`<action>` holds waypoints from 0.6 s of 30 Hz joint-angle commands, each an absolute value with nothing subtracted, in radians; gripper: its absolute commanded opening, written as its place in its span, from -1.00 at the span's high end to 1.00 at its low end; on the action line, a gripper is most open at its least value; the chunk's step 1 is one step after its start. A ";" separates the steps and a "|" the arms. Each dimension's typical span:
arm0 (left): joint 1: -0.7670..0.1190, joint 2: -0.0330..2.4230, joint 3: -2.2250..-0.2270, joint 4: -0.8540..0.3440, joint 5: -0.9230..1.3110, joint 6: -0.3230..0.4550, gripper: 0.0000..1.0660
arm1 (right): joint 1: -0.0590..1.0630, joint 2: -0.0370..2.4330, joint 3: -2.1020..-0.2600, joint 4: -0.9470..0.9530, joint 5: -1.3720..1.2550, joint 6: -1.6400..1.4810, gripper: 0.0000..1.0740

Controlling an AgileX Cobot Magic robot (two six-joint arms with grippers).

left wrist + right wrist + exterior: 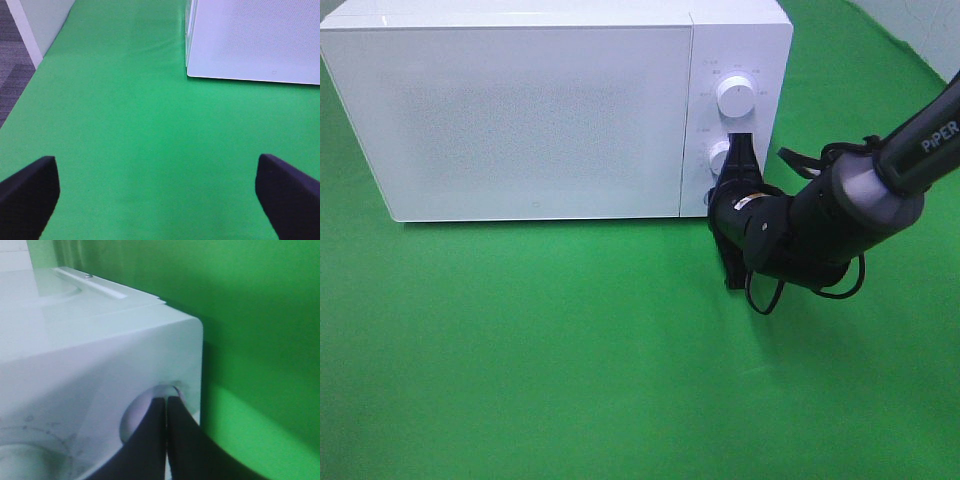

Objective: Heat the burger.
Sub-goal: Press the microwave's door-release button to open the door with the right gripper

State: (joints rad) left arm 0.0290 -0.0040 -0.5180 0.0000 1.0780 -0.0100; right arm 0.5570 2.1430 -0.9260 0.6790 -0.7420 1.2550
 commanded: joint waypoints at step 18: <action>0.030 -0.009 -0.515 0.000 1.068 -0.008 -0.88 | 0.549 2.116 -0.980 0.678 -0.958 1.244 1.00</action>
State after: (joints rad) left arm 0.0290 -0.0040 -0.5180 0.0000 1.0780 -0.0100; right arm 0.5650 2.1410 -0.9430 0.6990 -0.7680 1.2550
